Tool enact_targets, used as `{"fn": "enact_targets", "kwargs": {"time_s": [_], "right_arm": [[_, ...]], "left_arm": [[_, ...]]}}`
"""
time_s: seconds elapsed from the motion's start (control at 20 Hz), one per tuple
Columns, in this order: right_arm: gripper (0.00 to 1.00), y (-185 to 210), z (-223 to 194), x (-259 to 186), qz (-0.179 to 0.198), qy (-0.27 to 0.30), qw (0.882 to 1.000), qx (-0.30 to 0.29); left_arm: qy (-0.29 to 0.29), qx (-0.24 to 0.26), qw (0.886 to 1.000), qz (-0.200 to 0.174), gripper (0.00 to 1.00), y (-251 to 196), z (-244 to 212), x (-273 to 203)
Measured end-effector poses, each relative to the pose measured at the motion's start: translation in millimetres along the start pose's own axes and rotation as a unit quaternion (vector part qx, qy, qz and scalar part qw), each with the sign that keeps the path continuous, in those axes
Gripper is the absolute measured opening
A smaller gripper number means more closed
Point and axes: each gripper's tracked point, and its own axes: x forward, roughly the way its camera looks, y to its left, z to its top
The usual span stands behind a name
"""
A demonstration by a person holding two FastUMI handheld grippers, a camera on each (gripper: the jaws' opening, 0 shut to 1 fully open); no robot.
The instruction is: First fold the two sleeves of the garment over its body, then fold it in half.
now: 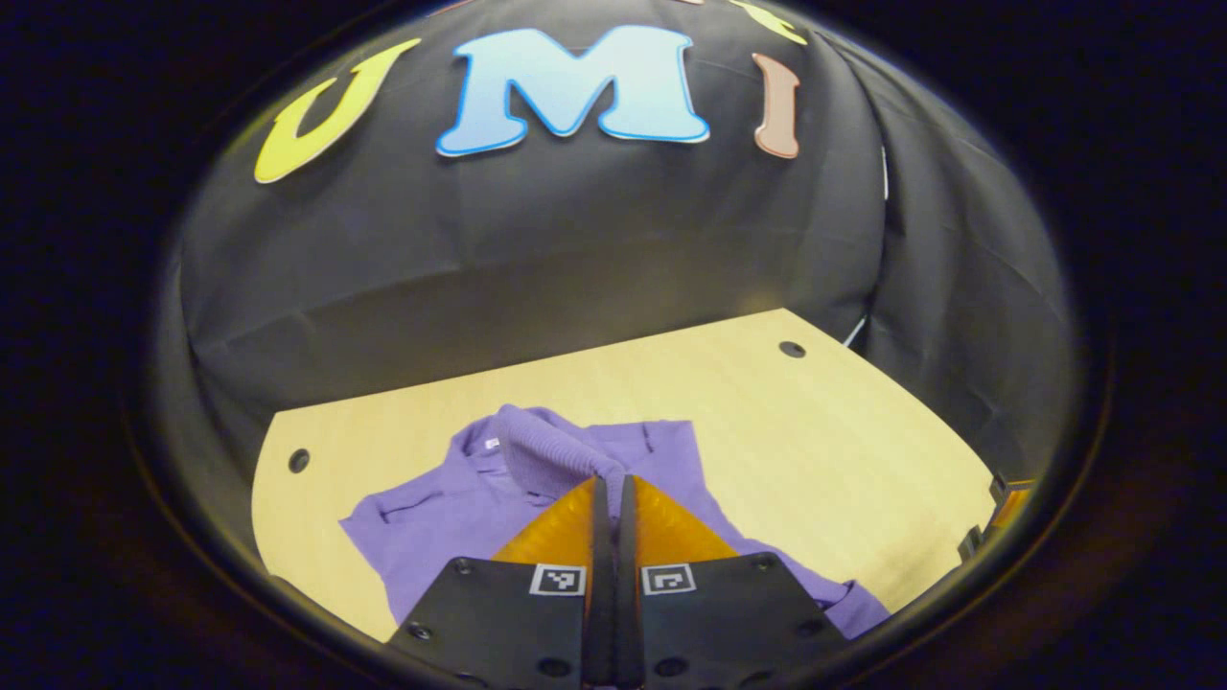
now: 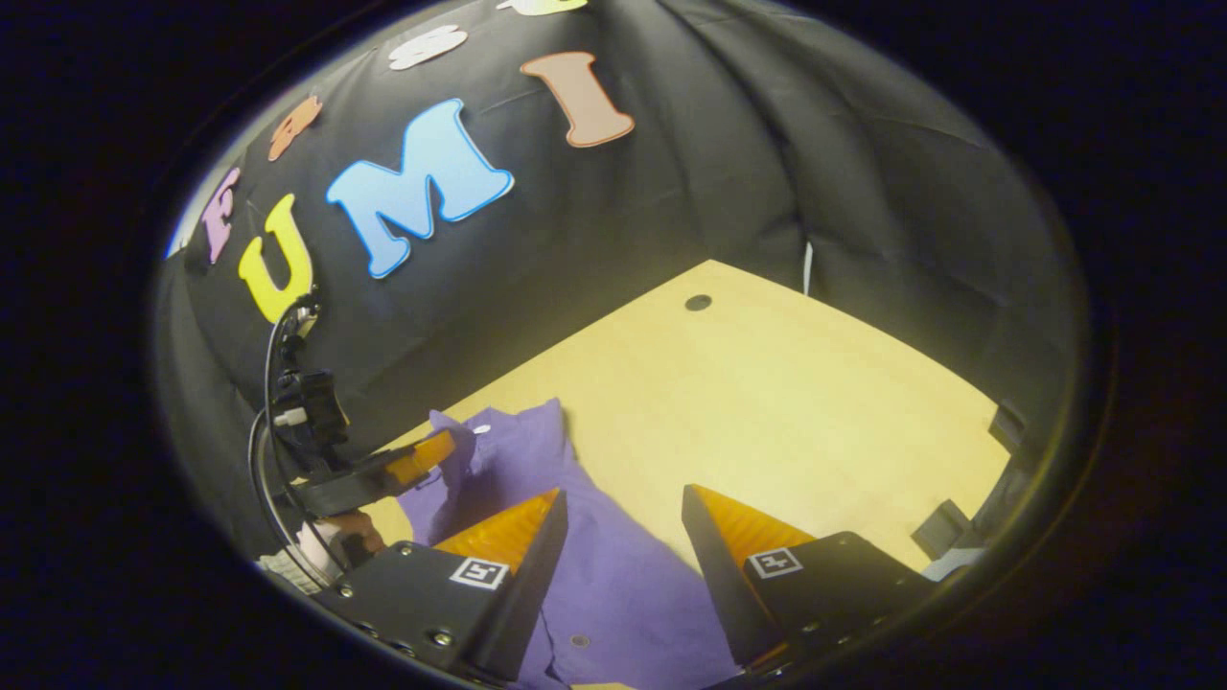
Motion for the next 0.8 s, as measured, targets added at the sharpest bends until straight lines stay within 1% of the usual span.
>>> {"fn": "enact_targets", "kwargs": {"time_s": [0.2,0.3,0.45,0.55,0.6,0.65,0.7,0.8], "right_arm": [[0.76,-32,-2,-9,-0.021,-0.001,1.0,0.016],[0.76,-44,-4,-15,-0.03,-0.001,0.999,0.023],[0.76,-58,-10,-22,-0.038,0.003,0.999,0.03],[0.76,-64,-14,-23,-0.039,0.008,0.999,0.029],[0.76,-64,-17,-23,-0.038,0.01,0.999,0.027],[0.76,-64,-18,-23,-0.035,0.013,0.999,0.024],[0.76,-63,-20,-22,-0.032,0.016,0.999,0.02],[0.76,-60,-23,-20,-0.024,0.023,0.999,0.01]], "left_arm": [[0.029,0.0,1.0,-0.005,0.07,-29,-17,25],[0.046,0.004,0.999,0.009,0.07,-32,-29,41],[0.074,0.008,0.997,0.011,0.07,-37,-45,56],[0.079,0.013,0.997,0.006,0.07,-39,-49,59],[0.08,0.009,0.997,-0.009,0.08,-46,-49,59],[0.082,0.008,0.996,-0.016,0.14,-50,-49,57],[0.08,0.011,0.997,-0.021,0.43,-51,-48,54],[0.07,0.021,0.997,-0.015,1.0,-49,-41,44]]}}
